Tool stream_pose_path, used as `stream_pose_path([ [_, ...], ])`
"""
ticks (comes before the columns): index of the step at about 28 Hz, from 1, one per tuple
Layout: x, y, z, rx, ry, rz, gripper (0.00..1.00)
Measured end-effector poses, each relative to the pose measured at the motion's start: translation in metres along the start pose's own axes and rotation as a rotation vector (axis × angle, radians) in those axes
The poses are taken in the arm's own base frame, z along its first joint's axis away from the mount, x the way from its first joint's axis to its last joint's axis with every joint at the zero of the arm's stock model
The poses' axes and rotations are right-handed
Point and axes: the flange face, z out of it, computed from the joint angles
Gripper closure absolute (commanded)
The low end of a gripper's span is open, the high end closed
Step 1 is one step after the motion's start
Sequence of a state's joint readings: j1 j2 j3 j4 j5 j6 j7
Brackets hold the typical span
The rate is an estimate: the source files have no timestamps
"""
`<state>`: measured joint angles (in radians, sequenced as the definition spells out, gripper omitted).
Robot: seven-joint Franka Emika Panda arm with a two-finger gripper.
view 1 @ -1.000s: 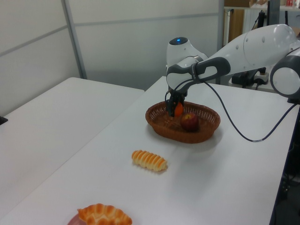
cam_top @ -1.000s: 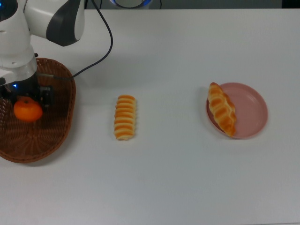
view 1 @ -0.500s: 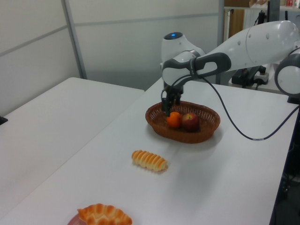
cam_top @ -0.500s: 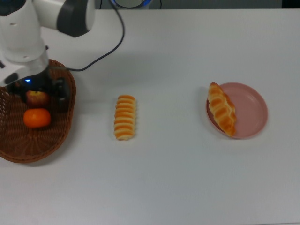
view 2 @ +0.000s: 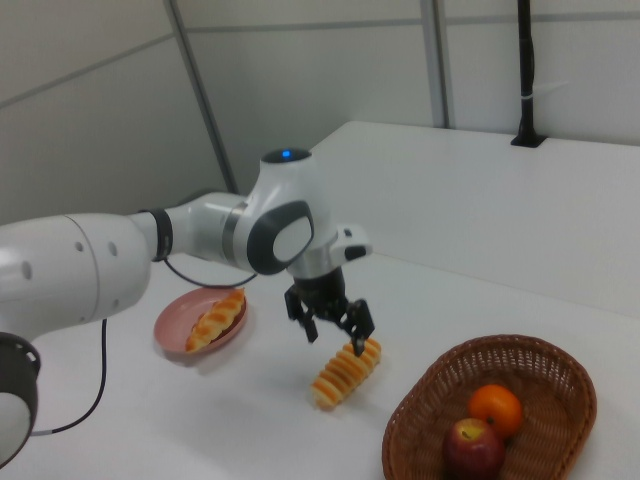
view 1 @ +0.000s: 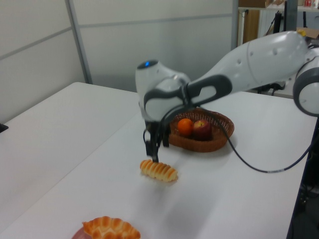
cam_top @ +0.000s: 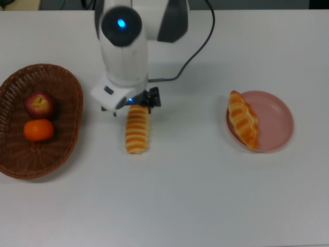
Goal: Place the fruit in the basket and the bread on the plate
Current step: 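Lower the gripper onto the striped bread roll and grasp it, then carry the striped roll to the pink plate and release it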
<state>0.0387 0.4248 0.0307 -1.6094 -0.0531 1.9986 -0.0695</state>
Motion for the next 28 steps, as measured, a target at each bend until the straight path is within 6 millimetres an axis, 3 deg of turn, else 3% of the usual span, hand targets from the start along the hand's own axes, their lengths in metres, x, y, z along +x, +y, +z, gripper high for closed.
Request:
stream_pose_path([
  [3, 0.001, -0.011, 0.037, 0.005, -0.058, 0.004, 0.00],
  [7, 0.004, -0.015, 0.068, 0.008, -0.083, 0.004, 0.03],
  [10, 0.005, -0.014, 0.073, 0.008, -0.088, 0.005, 0.24],
  [11, 0.005, -0.014, 0.072, 0.008, -0.088, 0.006, 0.50],
  [14, 0.005, -0.014, 0.069, 0.007, -0.081, 0.009, 0.71],
  [16, 0.006, -0.013, 0.065, 0.006, -0.075, 0.016, 0.79],
  [23, 0.005, -0.017, 0.051, 0.004, -0.060, 0.021, 0.82],
  [28, 0.006, -0.042, 0.041, 0.001, -0.051, 0.023, 0.82],
])
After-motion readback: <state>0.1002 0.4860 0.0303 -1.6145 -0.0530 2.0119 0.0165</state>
